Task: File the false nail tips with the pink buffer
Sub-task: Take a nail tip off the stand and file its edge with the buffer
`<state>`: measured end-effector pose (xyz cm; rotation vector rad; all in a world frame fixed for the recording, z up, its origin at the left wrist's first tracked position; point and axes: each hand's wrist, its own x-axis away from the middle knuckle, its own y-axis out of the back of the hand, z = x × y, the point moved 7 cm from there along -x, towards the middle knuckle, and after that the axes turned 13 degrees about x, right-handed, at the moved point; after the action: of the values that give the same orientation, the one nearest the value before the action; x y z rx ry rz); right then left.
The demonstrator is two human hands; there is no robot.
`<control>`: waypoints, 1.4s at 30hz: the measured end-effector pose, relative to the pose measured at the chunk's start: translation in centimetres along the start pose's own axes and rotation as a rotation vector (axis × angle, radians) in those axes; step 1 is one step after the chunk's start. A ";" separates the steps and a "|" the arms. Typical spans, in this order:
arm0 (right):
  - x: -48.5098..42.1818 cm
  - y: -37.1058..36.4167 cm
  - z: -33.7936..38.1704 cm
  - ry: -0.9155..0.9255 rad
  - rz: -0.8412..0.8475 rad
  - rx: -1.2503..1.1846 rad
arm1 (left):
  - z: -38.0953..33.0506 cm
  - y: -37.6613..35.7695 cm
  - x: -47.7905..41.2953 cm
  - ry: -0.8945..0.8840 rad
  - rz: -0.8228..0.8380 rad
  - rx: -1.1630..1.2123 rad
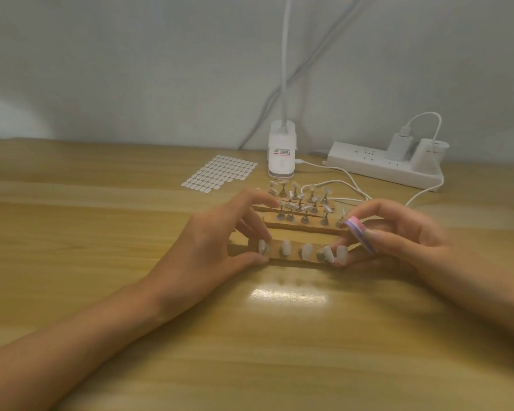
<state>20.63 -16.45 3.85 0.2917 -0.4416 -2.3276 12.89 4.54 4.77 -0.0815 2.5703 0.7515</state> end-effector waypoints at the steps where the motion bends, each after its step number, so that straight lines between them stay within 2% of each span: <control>1: 0.0 0.0 0.1 0.003 -0.003 0.004 | 0.0 0.0 0.0 0.002 0.001 0.007; 12: -0.5 0.8 0.0 -0.017 -0.045 0.074 | 0.7 -0.4 -0.1 0.079 0.037 0.100; 19: -0.8 1.0 -1.5 -0.102 -0.034 -0.062 | 0.9 -0.8 -0.9 0.176 0.092 0.130; 42: -0.9 0.7 -2.0 -0.074 0.006 -0.055 | 1.9 -2.4 -1.7 0.262 -0.005 0.266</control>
<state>22.43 -16.73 2.36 0.1777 -0.4126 -2.3459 15.62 3.36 2.85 -0.1075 2.8938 0.4137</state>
